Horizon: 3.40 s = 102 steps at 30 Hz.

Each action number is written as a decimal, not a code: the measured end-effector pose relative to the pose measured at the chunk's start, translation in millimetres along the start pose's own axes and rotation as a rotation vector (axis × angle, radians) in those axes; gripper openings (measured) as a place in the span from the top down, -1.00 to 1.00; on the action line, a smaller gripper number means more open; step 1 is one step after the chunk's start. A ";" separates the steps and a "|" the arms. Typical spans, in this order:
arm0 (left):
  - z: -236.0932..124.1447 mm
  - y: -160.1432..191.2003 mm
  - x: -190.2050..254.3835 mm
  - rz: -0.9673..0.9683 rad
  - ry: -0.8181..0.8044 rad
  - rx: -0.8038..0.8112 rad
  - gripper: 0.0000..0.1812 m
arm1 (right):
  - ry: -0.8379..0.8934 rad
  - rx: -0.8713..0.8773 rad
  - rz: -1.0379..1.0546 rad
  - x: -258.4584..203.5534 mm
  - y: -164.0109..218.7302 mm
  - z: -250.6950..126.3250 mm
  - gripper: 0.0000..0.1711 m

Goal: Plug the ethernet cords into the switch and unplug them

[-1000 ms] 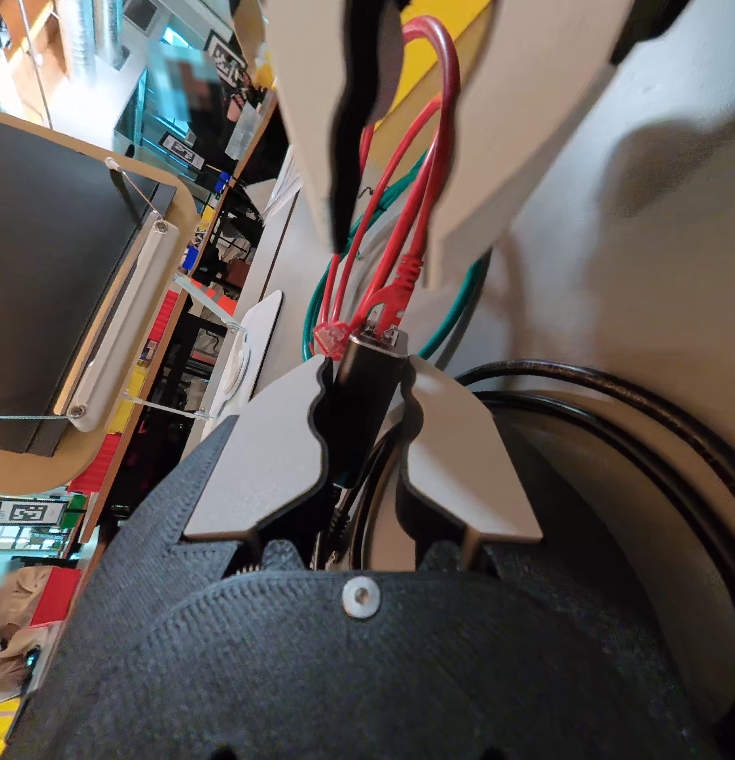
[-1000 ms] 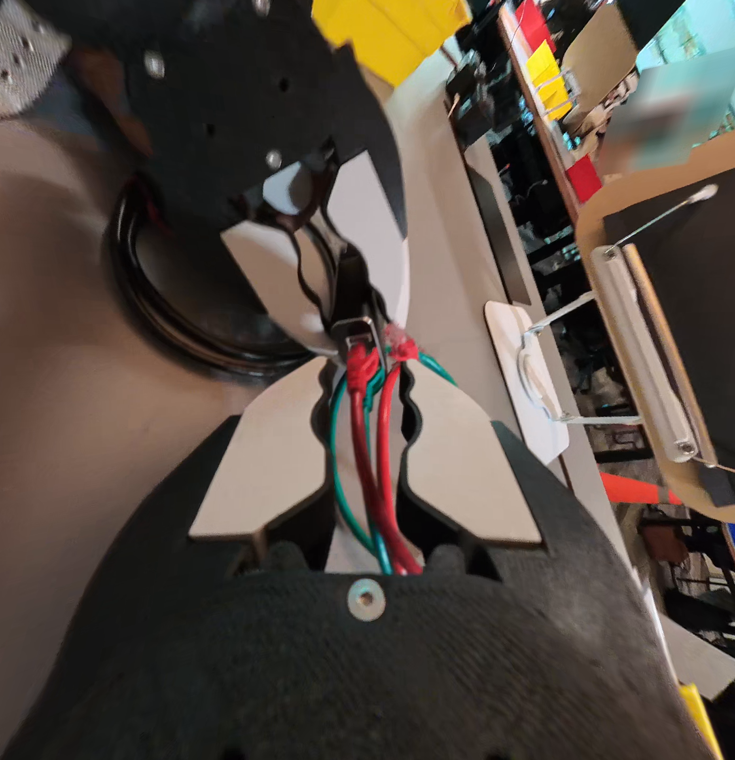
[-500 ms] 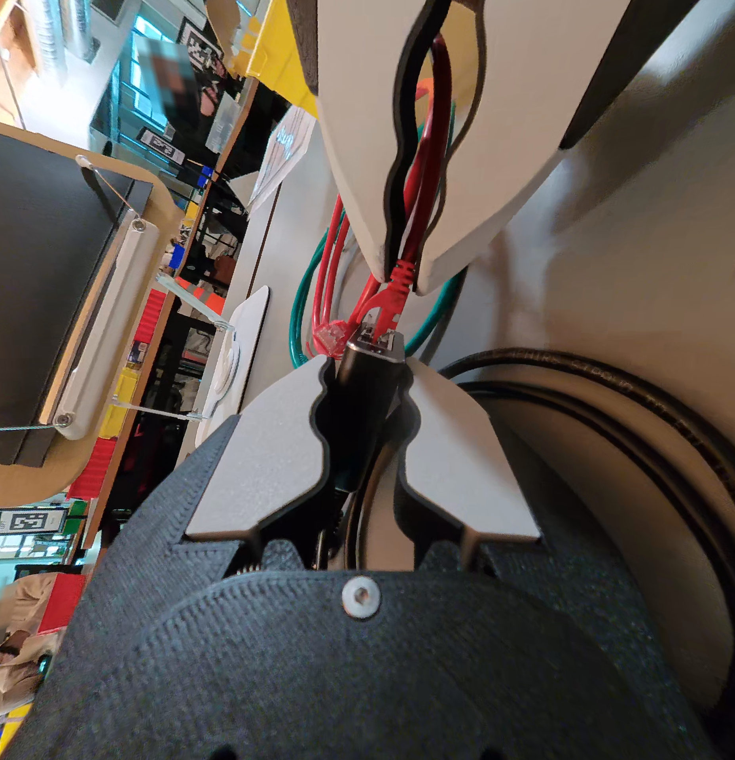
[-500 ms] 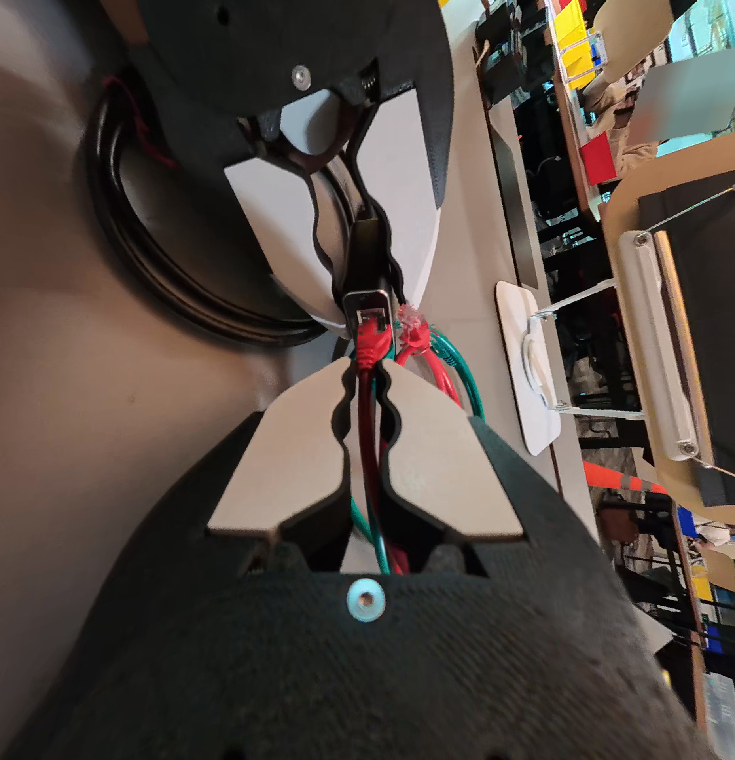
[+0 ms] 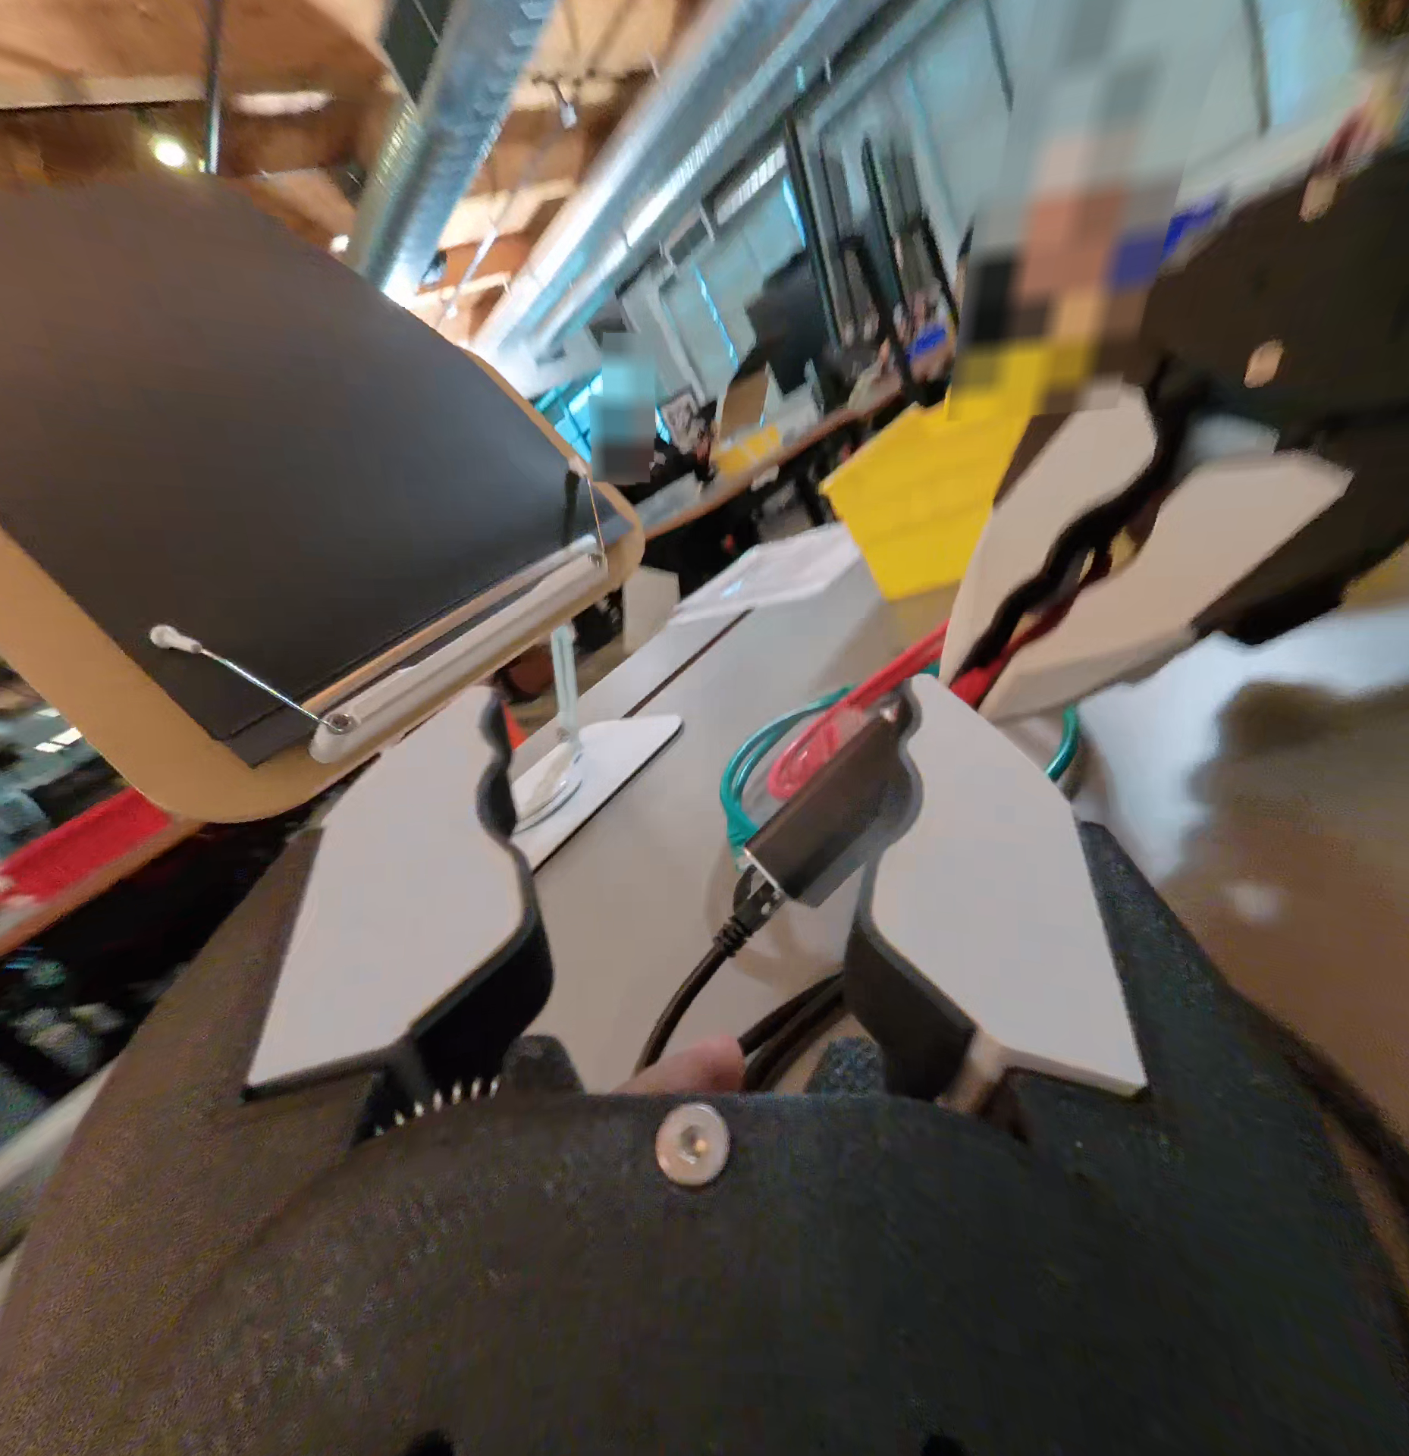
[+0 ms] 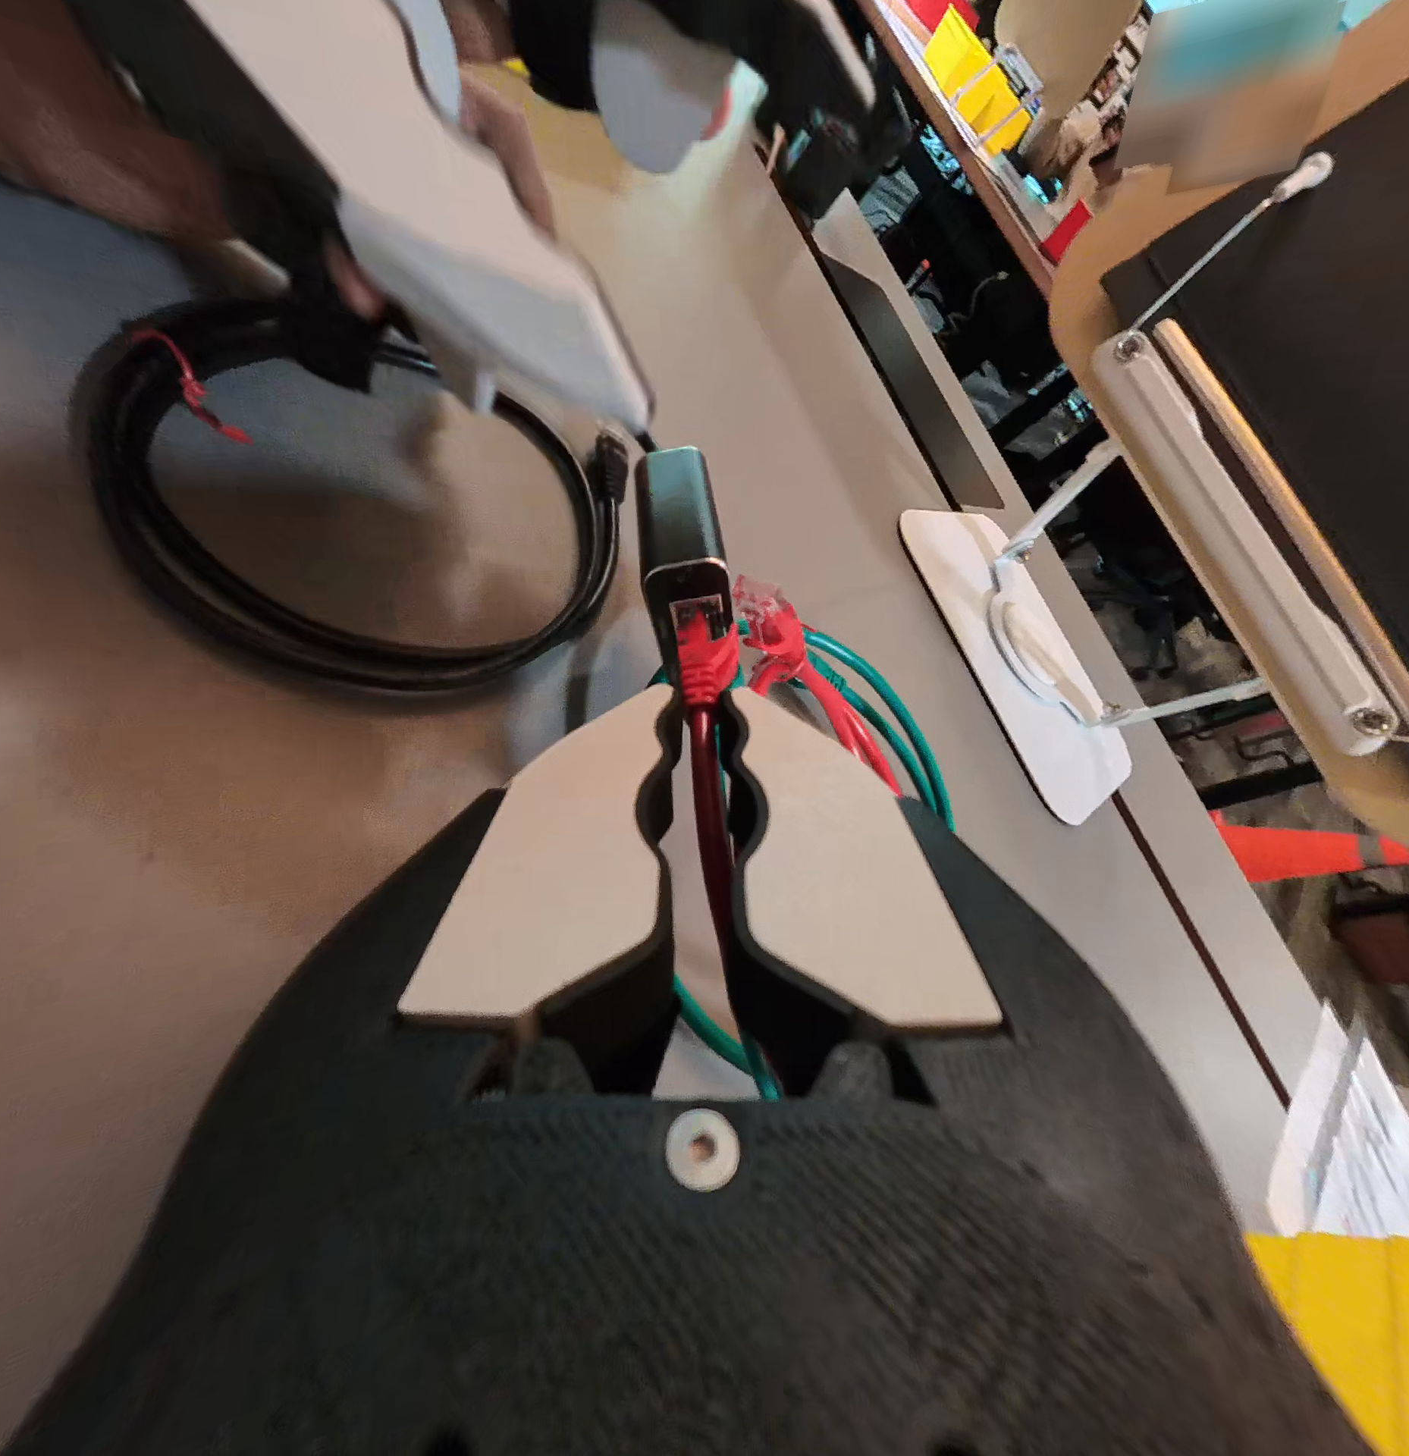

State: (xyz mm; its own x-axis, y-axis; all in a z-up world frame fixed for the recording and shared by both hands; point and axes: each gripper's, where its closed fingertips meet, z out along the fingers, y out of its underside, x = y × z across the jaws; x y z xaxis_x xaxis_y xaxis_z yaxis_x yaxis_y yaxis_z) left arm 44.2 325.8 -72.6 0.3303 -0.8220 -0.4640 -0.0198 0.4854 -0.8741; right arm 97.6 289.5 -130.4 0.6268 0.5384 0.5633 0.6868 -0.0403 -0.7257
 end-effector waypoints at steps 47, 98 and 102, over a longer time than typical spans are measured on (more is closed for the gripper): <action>-2.4 82.5 46.5 -0.783 0.301 -0.716 0.31 | -0.006 -0.056 0.075 -24.7 -1.5 23.1 0.88; -8.5 28.5 -13.3 -1.169 0.360 -0.068 0.45 | -0.253 -0.264 0.780 -40.0 7.4 64.4 -0.34; -9.7 20.9 -12.5 -1.111 0.366 -0.040 0.46 | -0.180 -0.372 0.675 -38.1 17.9 81.5 -0.38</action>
State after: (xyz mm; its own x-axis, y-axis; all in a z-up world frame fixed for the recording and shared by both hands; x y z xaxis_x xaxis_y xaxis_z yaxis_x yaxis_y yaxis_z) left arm 30.5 343.3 -86.5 -0.1065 -0.8283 0.5500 0.0767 -0.5584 -0.8260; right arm 55.9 336.9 -197.0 0.9042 0.4244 -0.0472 0.2775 -0.6680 -0.6905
